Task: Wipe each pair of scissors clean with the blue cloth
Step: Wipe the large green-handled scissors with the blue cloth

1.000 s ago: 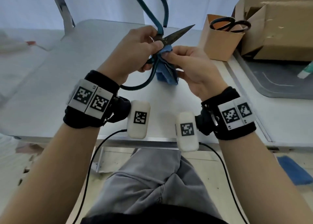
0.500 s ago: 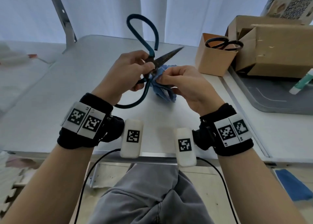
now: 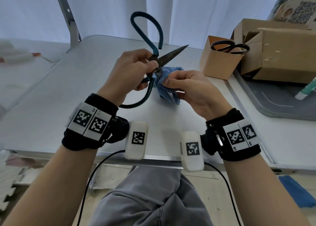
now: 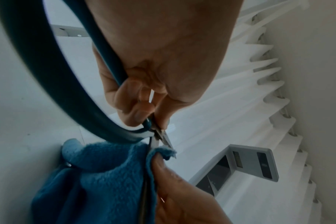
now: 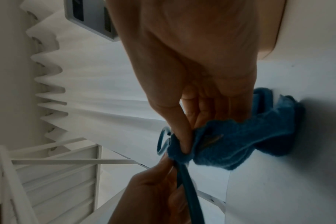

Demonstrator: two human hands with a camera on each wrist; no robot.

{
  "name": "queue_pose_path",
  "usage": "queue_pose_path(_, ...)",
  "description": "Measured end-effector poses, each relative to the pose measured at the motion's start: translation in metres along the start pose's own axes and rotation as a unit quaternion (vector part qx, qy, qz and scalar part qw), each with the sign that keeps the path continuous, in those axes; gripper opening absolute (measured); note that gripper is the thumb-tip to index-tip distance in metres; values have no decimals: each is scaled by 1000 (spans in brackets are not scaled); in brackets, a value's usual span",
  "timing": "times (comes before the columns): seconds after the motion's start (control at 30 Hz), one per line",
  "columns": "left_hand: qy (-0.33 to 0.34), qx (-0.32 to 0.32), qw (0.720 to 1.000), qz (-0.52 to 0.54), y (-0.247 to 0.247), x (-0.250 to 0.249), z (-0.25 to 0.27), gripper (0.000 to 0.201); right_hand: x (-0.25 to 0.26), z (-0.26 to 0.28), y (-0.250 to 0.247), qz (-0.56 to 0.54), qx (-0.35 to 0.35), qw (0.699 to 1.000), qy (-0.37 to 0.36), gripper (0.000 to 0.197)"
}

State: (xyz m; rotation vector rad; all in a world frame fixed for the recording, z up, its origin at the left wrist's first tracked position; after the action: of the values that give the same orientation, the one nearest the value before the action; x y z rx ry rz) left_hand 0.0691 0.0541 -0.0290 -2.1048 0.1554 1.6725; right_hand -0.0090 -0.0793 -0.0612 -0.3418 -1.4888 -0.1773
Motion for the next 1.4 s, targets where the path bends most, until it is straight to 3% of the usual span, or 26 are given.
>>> queue_pose_path(0.13, -5, 32, 999, -9, 8, 0, 2, 10, 4, 0, -1, -12, -16, 1000, -1, 13)
queue_pose_path(0.27, 1, 15, 1000, -14, 1, -5, -2, 11, 9, 4, 6, -58, 1, 998, -8, 18)
queue_pose_path(0.4, 1, 41, 999, -10, 10, -5, 2, 11, 8, 0, 0, -62, -16, 998, 2, 5)
queue_pose_path(0.53, 8, 19, 1000, 1, 5, -6, -1, 10, 5, -1, 0, -42, -9, 999, -3, 10)
queue_pose_path(0.63, 9, 51, 999, -8, 15, -4, 3, 10, 4, -2, -5, -17, -13, 1000, -1, 12)
queue_pose_path(0.83, 1, 41, 999, 5, 13, -4, -1, 10, 7, 1, -2, -63, 7, 998, -5, 12)
queue_pose_path(1.07, 9, 35, 999, 11, 24, -6, 4, 10, -1, -2, -8, -59, -59, 996, -15, 11)
queue_pose_path(1.23, -5, 32, 999, 20, 21, -3, 4, 12, 1, 2, -3, -114, -7, 993, -15, 13)
queue_pose_path(1.4, 1, 37, 999, -1, 24, -2, 5, 13, 1, 0, -4, -37, -15, 999, -26, 7)
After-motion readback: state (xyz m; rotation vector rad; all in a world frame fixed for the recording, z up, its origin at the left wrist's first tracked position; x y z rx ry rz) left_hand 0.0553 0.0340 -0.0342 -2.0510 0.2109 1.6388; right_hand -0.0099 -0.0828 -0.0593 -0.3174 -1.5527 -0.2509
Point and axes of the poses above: each hand's wrist, its own z-axis away from the middle knuckle, its own y-axis out of the palm, x = y × z, the point moved 9 cm from there along -z, towards the middle knuckle, and after that the axes turned 4 degrees about -x, right-handed, at the moved point
